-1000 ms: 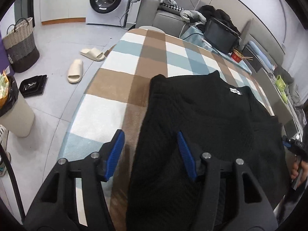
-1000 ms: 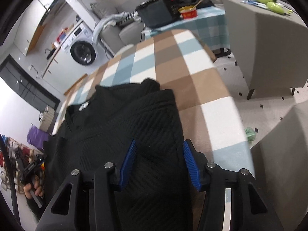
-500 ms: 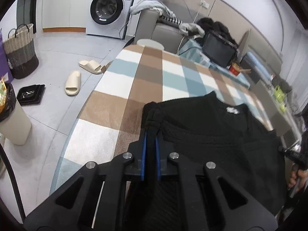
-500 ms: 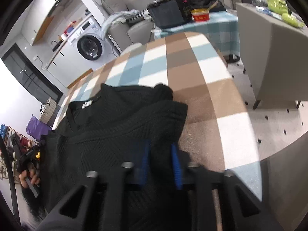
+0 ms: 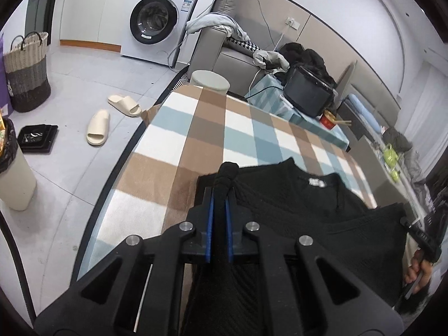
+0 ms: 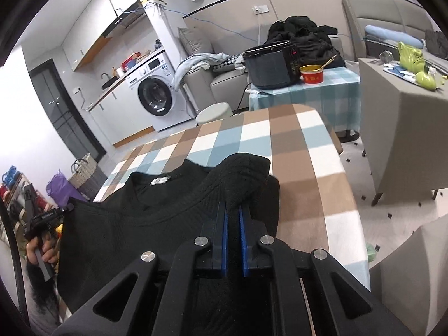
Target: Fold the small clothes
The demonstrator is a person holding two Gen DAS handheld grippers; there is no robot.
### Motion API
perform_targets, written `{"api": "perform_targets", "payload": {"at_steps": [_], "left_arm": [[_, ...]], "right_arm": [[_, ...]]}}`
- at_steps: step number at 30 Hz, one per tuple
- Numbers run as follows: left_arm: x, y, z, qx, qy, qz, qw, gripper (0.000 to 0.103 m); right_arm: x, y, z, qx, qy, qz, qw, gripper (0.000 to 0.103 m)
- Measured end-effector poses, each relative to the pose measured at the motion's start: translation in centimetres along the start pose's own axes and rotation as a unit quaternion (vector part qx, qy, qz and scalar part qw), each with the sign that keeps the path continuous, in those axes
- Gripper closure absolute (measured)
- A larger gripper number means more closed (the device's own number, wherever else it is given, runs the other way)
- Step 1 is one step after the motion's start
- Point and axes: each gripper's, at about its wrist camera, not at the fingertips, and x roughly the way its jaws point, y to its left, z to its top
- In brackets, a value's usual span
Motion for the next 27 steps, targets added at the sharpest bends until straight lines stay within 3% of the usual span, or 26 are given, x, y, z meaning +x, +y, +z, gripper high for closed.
{"api": "perform_targets", "payload": {"at_steps": [6,9,11,12,14,18,22,25,27], "left_arm": [[0.7,-0.1,3.5,-0.011,-0.023,-0.001,0.9997,0.099],[2.2,-0.1,5.3,-0.018,-0.029,0.016,0.9993,0.098],[3.6,0.2,5.8,-0.031,-0.022,0.047,0.9982,0.095],[4.3,0.5,5.8,-0.039,-0.015,0.066,0.9970,0.092],[4.8,1.1,5.4,-0.044,-0.005,0.065,0.9969,0.089],[4.0,1.8,3.6,-0.040,0.006,0.062,0.9972,0.074],[2.1,1.8,1.7,-0.043,0.012,0.053,0.9976,0.057],[-0.2,0.8,-0.2,-0.025,0.008,0.053,0.9983,0.048],[-1.3,-0.4,-1.5,0.000,0.011,0.058,0.9982,0.041]], "right_arm": [[0.4,-0.3,2.8,0.037,-0.040,-0.025,0.998,0.097],[1.9,-1.2,4.4,0.074,-0.050,-0.048,0.995,0.097],[3.3,-1.8,4.9,0.083,-0.041,-0.089,0.992,0.081],[3.9,-2.2,5.0,0.082,-0.042,-0.110,0.990,0.077],[4.9,-3.5,4.6,0.104,-0.018,-0.099,0.989,0.077],[5.1,-4.1,3.2,0.101,0.028,-0.097,0.990,0.076],[4.4,-3.4,1.6,0.090,0.065,-0.080,0.991,0.061],[3.6,-1.6,0.1,0.059,0.079,-0.074,0.992,0.058],[3.2,-0.3,-1.1,0.035,0.093,-0.069,0.993,0.046]]}}
